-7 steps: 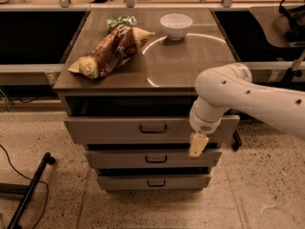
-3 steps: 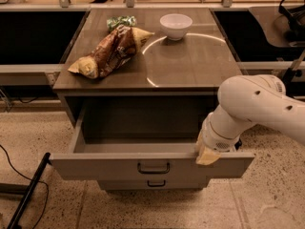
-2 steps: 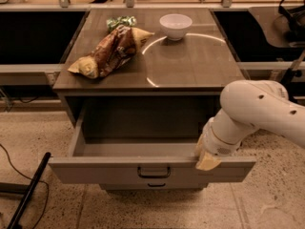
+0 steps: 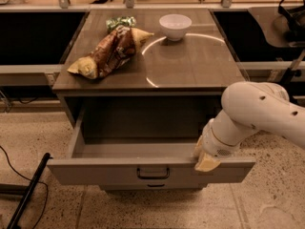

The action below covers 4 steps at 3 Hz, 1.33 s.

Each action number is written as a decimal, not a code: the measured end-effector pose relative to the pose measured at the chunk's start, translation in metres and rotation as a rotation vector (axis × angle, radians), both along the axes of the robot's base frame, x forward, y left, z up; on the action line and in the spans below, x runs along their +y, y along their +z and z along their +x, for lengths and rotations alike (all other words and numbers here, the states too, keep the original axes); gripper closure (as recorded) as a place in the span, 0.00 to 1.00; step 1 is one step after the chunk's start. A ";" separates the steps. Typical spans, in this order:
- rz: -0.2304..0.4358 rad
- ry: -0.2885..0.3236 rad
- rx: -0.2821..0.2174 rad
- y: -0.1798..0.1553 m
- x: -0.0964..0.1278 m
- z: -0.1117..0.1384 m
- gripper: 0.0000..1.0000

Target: Open top drawer

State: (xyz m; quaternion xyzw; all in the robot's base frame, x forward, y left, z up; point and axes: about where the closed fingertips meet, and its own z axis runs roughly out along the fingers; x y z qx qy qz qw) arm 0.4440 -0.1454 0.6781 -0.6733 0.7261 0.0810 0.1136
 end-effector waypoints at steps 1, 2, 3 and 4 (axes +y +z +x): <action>0.000 0.000 0.000 0.001 -0.002 0.000 0.82; 0.000 0.000 0.000 0.001 -0.002 0.000 0.51; 0.000 0.000 0.000 0.001 -0.002 0.000 0.27; 0.000 0.000 0.000 0.001 -0.002 0.000 0.04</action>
Offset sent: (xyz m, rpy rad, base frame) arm 0.0002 -0.0018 0.0007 0.0000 0.0000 0.0000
